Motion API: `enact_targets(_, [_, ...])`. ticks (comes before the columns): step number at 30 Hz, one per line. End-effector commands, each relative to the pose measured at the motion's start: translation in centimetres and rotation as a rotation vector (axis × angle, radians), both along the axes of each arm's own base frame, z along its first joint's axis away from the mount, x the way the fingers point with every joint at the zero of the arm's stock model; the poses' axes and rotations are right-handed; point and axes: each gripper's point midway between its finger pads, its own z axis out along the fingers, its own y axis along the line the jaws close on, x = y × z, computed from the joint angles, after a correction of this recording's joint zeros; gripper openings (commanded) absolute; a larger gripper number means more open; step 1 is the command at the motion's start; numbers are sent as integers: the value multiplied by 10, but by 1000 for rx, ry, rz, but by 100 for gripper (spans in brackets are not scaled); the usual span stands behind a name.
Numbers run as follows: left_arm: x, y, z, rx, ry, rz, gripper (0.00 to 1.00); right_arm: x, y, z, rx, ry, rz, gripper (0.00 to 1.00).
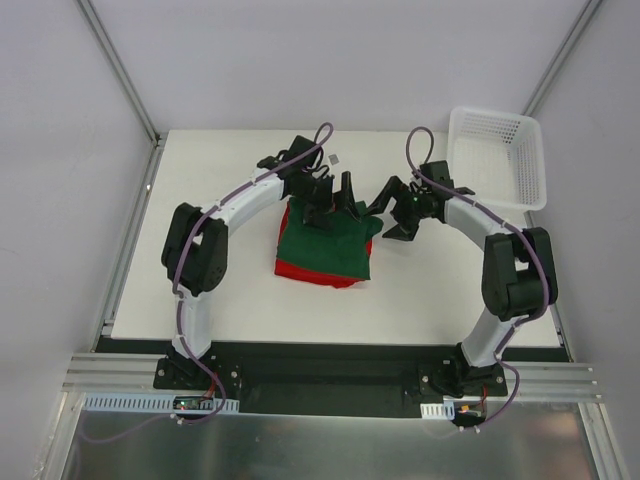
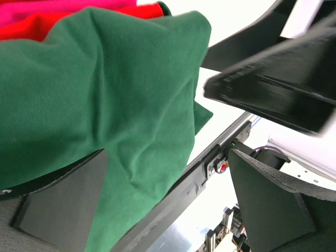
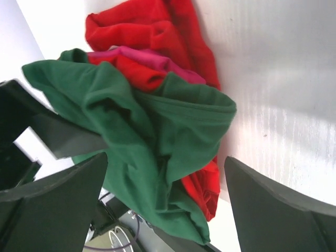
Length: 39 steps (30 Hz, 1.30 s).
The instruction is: Fold and stack the t-shirts
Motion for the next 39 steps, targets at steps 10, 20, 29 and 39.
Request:
enact_targets(10, [-19,8,49,-32,-72,-31,99,35,19,8,115,-82,-54,96])
enact_targets(20, [-30,12,38,-27,-35,-49,99,59,26,32,122,-146,-55,96])
enact_targets(29, [-35,13,33,-26,-14,-57,99,63,32,38,142,-151,-63,96])
enact_targets(39, [-40,16,26,-10,-2,-56,99,47,64,62,221,-155,-16,96])
